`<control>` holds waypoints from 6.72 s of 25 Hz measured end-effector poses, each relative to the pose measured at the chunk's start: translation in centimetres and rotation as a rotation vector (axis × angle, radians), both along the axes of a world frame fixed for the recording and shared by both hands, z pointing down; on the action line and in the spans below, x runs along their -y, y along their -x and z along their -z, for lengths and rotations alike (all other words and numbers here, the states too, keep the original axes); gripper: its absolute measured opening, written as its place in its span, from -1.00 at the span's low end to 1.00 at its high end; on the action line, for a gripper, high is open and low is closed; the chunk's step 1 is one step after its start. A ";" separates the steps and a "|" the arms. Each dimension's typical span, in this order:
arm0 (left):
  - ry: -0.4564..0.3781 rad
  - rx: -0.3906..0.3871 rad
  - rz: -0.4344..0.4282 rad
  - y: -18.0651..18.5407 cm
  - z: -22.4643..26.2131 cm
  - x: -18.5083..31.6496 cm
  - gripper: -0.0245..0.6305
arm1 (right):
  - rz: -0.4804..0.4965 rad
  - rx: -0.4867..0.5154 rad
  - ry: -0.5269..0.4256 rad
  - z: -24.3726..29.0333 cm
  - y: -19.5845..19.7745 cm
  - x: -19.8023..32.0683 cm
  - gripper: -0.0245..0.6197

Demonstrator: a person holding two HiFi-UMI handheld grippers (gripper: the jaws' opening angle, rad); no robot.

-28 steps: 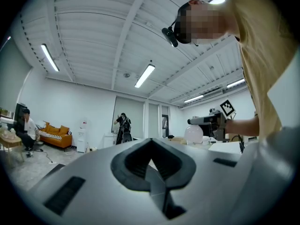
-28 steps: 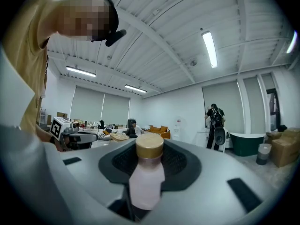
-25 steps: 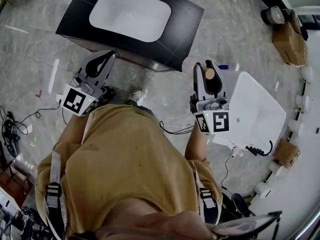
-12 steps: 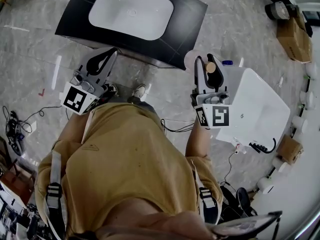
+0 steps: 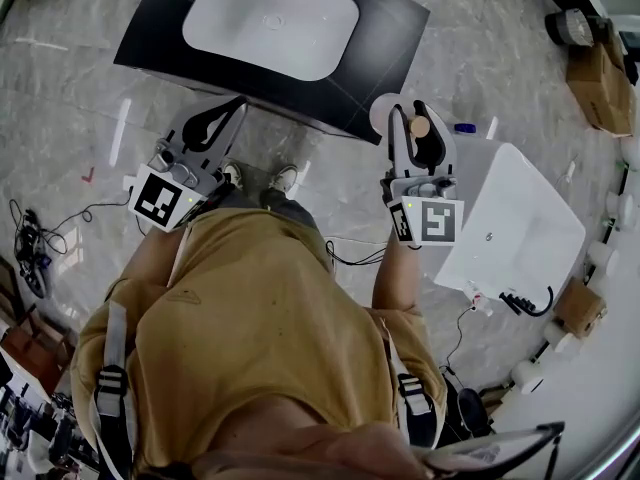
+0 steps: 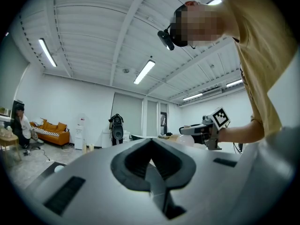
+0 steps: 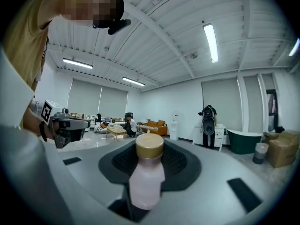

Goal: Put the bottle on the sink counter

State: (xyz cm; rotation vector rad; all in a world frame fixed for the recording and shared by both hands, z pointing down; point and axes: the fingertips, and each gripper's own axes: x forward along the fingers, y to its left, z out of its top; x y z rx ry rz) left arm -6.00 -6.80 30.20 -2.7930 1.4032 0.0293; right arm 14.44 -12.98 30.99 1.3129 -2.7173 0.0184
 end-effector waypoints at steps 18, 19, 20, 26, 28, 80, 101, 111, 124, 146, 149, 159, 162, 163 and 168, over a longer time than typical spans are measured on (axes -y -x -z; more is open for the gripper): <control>0.021 0.037 0.050 0.0 -0.8 0.7 -0.92 | -0.020 -0.021 0.050 -6.5 0.0 4.2 -0.55; 0.023 0.039 0.050 -0.1 -0.9 0.7 -0.92 | -0.019 -0.026 0.053 -6.8 0.0 4.5 -0.55; 0.025 0.040 0.050 -0.2 -0.9 0.8 -0.92 | -0.020 -0.027 0.056 -7.1 -0.1 4.6 -0.55; 0.029 0.048 0.049 -0.6 -0.9 0.8 -0.92 | -0.023 -0.029 0.070 -8.2 -0.1 5.1 -0.55; 0.029 0.052 0.050 -0.6 -0.9 0.8 -0.92 | -0.022 -0.029 0.074 -8.5 -0.1 5.2 -0.55; 0.053 0.092 0.115 -0.6 -2.0 2.4 -0.92 | -0.008 -0.043 0.143 -14.8 0.0 9.0 -0.55; 0.086 0.095 0.110 -1.2 -3.5 2.9 -0.92 | -0.009 -0.059 0.174 -18.2 0.6 10.0 -0.55; 0.094 0.097 0.116 -1.0 -3.6 3.1 -0.92 | -0.006 -0.068 0.189 -19.4 1.1 10.4 -0.55; 0.102 0.100 0.116 -0.5 -4.4 3.8 -0.92 | -0.008 -0.076 0.205 -21.1 1.7 11.2 -0.55; 0.113 0.095 0.110 -1.0 -5.5 4.3 -0.92 | -0.028 -0.074 0.220 -22.7 1.5 11.8 -0.55; 0.117 0.094 0.109 -0.9 -5.6 4.3 -0.92 | -0.029 -0.074 0.216 -22.7 1.6 11.8 -0.55; 0.126 0.096 0.106 -0.9 -5.6 4.4 -0.92 | -0.039 -0.068 0.223 -22.8 1.4 12.1 -0.55; 0.128 0.099 0.108 -0.8 -5.6 4.4 -0.92 | -0.042 -0.065 0.222 -22.7 1.4 12.2 -0.55; 0.128 0.100 0.109 -0.9 -5.6 4.4 -0.92 | -0.044 -0.064 0.222 -22.8 1.3 12.3 -0.55; 0.131 0.101 0.111 -1.2 -5.8 4.5 -0.92 | -0.044 -0.060 0.226 -23.1 1.0 12.5 -0.55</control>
